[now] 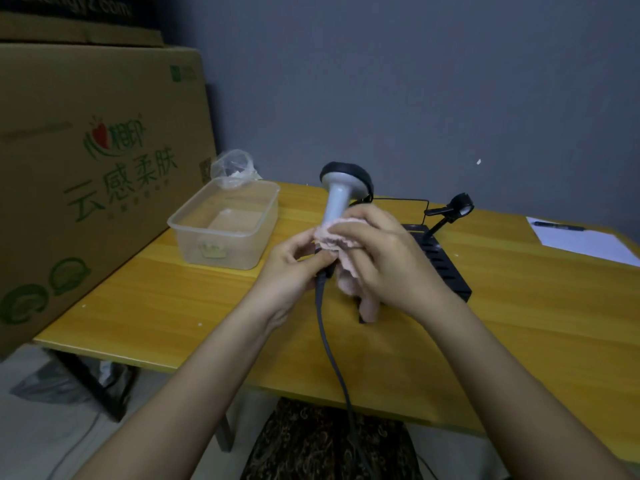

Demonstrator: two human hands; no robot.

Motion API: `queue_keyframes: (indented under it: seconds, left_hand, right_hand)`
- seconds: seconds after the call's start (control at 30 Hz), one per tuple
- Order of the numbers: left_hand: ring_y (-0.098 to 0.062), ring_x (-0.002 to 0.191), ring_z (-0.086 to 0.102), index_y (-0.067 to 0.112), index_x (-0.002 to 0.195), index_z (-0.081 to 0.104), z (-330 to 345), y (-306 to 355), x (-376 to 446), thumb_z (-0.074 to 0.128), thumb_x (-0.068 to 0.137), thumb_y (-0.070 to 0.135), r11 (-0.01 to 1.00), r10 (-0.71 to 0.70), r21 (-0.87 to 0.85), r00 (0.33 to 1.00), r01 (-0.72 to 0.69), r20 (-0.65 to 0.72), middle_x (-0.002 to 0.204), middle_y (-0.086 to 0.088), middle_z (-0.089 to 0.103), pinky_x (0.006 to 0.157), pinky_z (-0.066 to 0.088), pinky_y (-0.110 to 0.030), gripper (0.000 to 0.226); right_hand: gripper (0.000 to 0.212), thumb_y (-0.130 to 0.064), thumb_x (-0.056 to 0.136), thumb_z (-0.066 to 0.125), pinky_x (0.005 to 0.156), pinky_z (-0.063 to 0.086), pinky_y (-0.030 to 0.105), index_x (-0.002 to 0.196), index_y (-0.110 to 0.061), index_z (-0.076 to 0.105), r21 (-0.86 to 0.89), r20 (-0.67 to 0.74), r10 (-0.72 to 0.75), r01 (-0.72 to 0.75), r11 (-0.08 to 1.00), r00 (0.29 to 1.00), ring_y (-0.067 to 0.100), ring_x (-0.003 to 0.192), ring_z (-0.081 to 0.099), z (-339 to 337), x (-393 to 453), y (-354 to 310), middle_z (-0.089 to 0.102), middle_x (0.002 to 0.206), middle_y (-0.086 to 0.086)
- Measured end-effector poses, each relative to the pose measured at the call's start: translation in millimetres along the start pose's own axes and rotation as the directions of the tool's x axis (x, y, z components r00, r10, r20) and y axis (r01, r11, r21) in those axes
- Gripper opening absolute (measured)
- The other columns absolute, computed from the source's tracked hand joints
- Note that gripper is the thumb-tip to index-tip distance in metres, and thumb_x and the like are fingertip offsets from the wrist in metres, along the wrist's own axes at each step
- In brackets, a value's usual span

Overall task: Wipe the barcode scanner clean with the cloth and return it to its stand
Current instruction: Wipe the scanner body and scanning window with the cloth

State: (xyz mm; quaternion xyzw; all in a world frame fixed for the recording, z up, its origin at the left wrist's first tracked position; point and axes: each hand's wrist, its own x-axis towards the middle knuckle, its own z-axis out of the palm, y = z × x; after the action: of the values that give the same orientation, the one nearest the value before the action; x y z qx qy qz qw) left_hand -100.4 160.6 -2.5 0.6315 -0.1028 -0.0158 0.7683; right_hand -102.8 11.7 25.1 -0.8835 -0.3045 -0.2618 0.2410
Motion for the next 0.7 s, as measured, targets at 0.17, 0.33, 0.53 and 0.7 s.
queue_keyframes:
  seconds: [0.17, 0.33, 0.53, 0.7]
  left_hand:
    - [-0.017, 0.082, 0.060, 0.012, 0.113, 0.064, -1, -2, 5, 0.054, 0.089, 0.007, 0.992, -0.043, -0.121, 0.998, 0.047, 0.038, 0.092, -0.008, 0.063, 0.083, 0.050, -0.038, 0.026]
    - [-0.014, 0.080, 0.067, 0.006, 0.113, 0.061, -3, 1, 9, 0.045, 0.093, 0.005, 0.971, -0.030, -0.232, 0.992, 0.058, 0.124, 0.094, -0.008, 0.068, 0.066, 0.060, -0.029, 0.025]
    - [-0.014, 0.073, 0.069, 0.004, 0.099, 0.060, -3, 0, 10, 0.037, 0.097, 0.009, 0.934, -0.023, -0.350, 0.991, 0.069, 0.134, 0.080, -0.005, 0.074, 0.069, 0.060, -0.030, 0.024]
    - [-0.020, 0.081, 0.069, 0.006, 0.100, 0.060, -2, 0, 9, 0.037, 0.097, 0.012, 0.882, -0.050, -0.455, 0.986, 0.118, 0.160, 0.091, -0.010, 0.070, 0.073, 0.059, -0.037, 0.024]
  right_hand:
    - [0.025, -0.002, 0.088, 0.059, 0.082, 0.042, 0.010, 0.108, -0.015, 0.068, 0.331, -0.237, 0.238, -0.152, 0.931, 0.942, 0.001, 0.100, 0.055, -5, -12, 7, 0.057, 0.106, -0.002]
    - [0.032, 0.002, 0.086, 0.059, 0.084, 0.043, 0.009, 0.110, -0.017, 0.069, 0.315, -0.185, 0.194, -0.129, 0.940, 0.963, -0.006, 0.104, 0.053, 11, -13, 11, 0.056, 0.109, -0.008]
    - [0.025, 0.003, 0.086, 0.060, 0.087, 0.048, 0.017, 0.102, -0.014, 0.069, 0.375, -0.238, 0.228, -0.127, 0.918, 0.944, -0.003, 0.103, 0.057, 19, -18, 13, 0.062, 0.105, -0.009]
    - [0.028, -0.001, 0.088, 0.061, 0.075, 0.051, 0.017, 0.091, -0.029, 0.063, 0.660, -0.199, 0.459, -0.228, 0.716, 0.866, -0.002, 0.087, 0.063, 14, -5, 7, 0.067, 0.093, -0.013]
